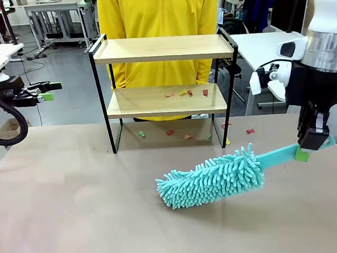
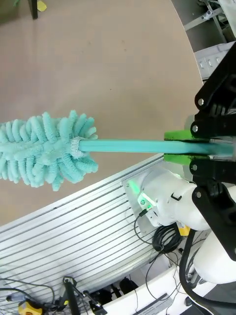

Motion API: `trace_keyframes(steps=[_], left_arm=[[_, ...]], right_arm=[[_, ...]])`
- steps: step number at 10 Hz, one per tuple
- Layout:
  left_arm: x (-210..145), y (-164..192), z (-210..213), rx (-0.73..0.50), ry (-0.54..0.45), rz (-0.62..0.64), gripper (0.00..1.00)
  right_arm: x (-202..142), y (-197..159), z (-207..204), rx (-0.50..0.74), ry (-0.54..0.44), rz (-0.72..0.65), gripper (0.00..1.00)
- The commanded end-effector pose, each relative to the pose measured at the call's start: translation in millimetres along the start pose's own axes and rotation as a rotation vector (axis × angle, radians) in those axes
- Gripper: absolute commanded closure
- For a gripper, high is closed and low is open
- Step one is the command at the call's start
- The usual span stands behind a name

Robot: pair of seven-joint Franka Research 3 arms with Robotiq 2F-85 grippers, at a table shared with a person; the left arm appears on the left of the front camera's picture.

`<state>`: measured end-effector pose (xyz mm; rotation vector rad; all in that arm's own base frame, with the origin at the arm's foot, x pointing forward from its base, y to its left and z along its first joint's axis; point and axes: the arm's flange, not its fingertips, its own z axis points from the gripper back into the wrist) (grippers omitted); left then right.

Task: Clean the shelf.
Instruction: Clean the specific section of the Shelf indicated by the human with the Duster.

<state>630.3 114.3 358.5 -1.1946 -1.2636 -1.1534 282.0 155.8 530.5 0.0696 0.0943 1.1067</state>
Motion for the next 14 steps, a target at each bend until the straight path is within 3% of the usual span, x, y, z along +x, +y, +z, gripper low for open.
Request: trace_keyframes(steps=[1,14], left_arm=[[2.6,-1.8,0.2,0.003,-0.002,-0.011,0.00],[2.6,-1.8,0.2,0.003,-0.002,-0.011,0.00]], right_arm=[[-0.2,-2.2,7.8,0.001,0.001,0.017,0.87],[-0.2,-2.2,7.8,0.001,0.001,0.017,0.87]])
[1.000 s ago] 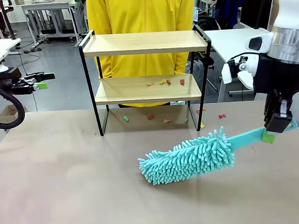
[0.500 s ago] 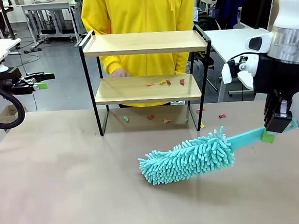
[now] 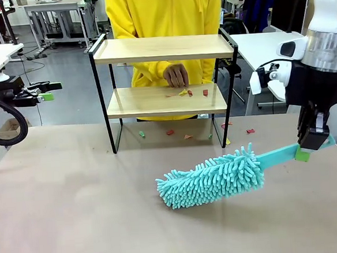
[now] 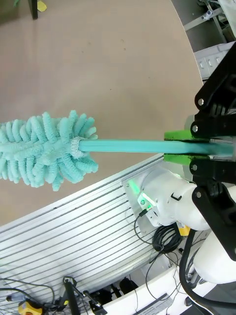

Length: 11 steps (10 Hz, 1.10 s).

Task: Clean the shelf.
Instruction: Clean the specific section of the Shelf indicated by the human with the Duster.

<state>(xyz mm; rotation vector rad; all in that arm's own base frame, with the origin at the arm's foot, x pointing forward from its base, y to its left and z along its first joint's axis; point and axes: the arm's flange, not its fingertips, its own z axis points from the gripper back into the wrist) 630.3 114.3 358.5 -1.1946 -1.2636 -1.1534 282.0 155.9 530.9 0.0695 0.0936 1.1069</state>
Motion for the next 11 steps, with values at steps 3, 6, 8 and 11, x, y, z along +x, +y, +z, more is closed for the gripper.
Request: trace_keyframes(steps=[3,6,8,11], left_arm=[[2.6,-1.8,0.2,0.003,-0.002,-0.011,0.00],[2.6,-1.8,0.2,0.003,-0.002,-0.011,0.00],[2.6,-1.8,0.2,0.003,-0.002,-0.011,0.00],[2.6,-1.8,0.2,0.003,-0.002,-0.011,0.00]], right_arm=[[-0.2,-2.3,7.4,0.001,0.001,0.017,0.87],[-0.2,-2.3,7.4,0.001,0.001,0.017,0.87],[-0.2,-2.3,7.4,0.001,0.001,0.017,0.87],[-0.2,-2.3,7.4,0.001,0.001,0.017,0.87]])
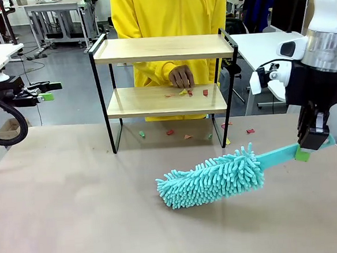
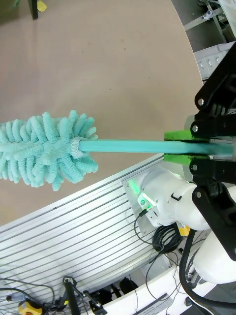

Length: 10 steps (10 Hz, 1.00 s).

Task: Clean the shelf.
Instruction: Clean the specific section of the Shelf indicated by the human with the Duster.

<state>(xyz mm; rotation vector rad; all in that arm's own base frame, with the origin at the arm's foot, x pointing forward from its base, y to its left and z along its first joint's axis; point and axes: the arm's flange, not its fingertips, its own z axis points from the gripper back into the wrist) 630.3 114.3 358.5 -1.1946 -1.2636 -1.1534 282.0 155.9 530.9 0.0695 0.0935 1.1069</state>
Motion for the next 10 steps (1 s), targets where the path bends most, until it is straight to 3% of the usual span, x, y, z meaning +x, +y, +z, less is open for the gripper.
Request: trace_keyframes(steps=[1,10], left_arm=[[2.6,-1.8,0.2,0.003,-0.002,-0.011,0.00],[2.6,-1.8,0.2,0.003,-0.002,-0.011,0.00]], right_arm=[[-0.2,-2.3,7.3,0.001,0.001,0.017,0.87],[-0.2,-2.3,7.3,0.001,0.001,0.017,0.87]])
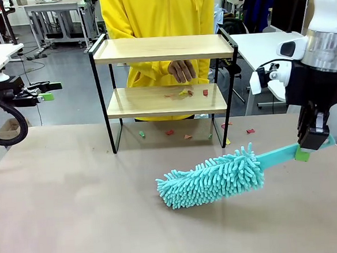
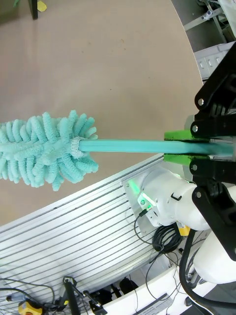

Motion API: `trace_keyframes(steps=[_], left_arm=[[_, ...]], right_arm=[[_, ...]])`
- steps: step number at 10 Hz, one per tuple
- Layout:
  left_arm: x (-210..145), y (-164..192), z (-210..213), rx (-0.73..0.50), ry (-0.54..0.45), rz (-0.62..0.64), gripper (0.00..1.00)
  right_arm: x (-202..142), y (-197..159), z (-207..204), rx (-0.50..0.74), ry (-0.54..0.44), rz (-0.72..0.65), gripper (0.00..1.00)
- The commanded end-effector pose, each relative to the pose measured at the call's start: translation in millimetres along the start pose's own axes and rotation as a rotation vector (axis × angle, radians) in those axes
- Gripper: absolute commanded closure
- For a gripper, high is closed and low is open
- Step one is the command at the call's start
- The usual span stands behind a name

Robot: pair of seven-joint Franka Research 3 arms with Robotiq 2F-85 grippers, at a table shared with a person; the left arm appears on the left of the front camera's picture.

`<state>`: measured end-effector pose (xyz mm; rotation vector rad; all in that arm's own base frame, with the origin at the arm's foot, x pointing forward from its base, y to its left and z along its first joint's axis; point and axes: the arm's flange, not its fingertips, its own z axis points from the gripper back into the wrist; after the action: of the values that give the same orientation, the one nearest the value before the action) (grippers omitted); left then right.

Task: Clean the shelf.
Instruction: Clean the specific section of the Shelf indicated by the human with the Duster.

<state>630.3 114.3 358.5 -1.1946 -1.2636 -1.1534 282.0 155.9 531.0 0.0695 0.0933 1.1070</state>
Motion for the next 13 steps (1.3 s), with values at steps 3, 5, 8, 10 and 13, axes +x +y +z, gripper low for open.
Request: trace_keyframes(steps=[3,5,8,10,13], left_arm=[[3,-2,0,0.003,-0.002,-0.011,0.00],[3,-2,0,0.003,-0.002,-0.011,0.00],[3,-2,0,0.003,-0.002,-0.011,0.00],[3,-2,0,0.003,-0.002,-0.011,0.00],[3,-2,0,0.003,-0.002,-0.011,0.00]], right_arm=[[0,-2,7,0.001,0.001,0.016,0.87],[12,10,14,0.020,-0.115,-0.019,0.87],[54,52,51,0.056,-0.246,-0.202,0.87],[90,75,64,0.101,-0.348,-0.413,0.87],[146,104,71,0.127,-0.459,-0.603,0.87]])
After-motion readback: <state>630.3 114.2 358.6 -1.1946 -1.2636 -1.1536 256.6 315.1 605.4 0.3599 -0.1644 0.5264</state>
